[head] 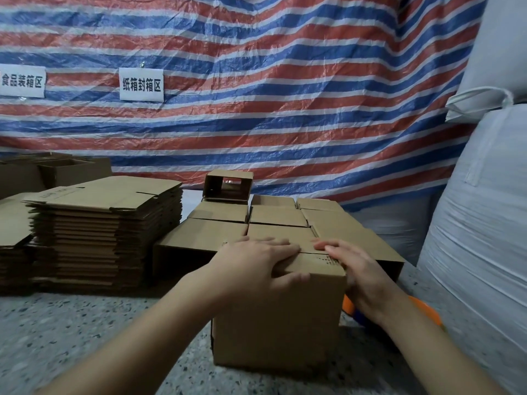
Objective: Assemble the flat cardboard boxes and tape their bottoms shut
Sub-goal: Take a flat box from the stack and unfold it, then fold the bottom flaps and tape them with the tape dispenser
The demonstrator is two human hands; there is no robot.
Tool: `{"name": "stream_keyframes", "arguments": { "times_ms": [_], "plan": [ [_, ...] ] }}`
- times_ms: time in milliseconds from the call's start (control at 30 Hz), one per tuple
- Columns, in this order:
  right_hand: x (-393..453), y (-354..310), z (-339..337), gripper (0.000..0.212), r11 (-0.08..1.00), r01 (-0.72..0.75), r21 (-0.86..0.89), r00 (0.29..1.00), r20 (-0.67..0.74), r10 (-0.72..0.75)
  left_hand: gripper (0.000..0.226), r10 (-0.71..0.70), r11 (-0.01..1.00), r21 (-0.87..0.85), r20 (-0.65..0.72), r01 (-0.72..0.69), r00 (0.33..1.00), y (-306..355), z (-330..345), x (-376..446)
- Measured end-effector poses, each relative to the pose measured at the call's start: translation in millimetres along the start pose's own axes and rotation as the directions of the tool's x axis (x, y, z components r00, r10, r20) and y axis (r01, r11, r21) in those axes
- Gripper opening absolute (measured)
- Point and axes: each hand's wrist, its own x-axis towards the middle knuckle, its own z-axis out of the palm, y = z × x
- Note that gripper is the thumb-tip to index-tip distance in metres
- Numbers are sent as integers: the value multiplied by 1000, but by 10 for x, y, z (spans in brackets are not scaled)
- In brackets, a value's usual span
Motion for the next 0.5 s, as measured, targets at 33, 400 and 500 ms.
{"name": "stream_keyframes", "arguments": {
  "times_ms": [33,400,500],
  "plan": [
    [22,-11,-65,18,994,31,-104,999,-30,-34,70,0,1000,-1,9,0,1000,2,-10,4],
    [16,365,-879,61,-210,-350,-913,931,-363,26,78,-15,1000,-12,28,15,999,9,-11,-10],
    [6,528,-968,57,-138,-353,-925,930,-364,61,70,-9,1000,-1,36,9,999,7,-14,3]
  ]
}}
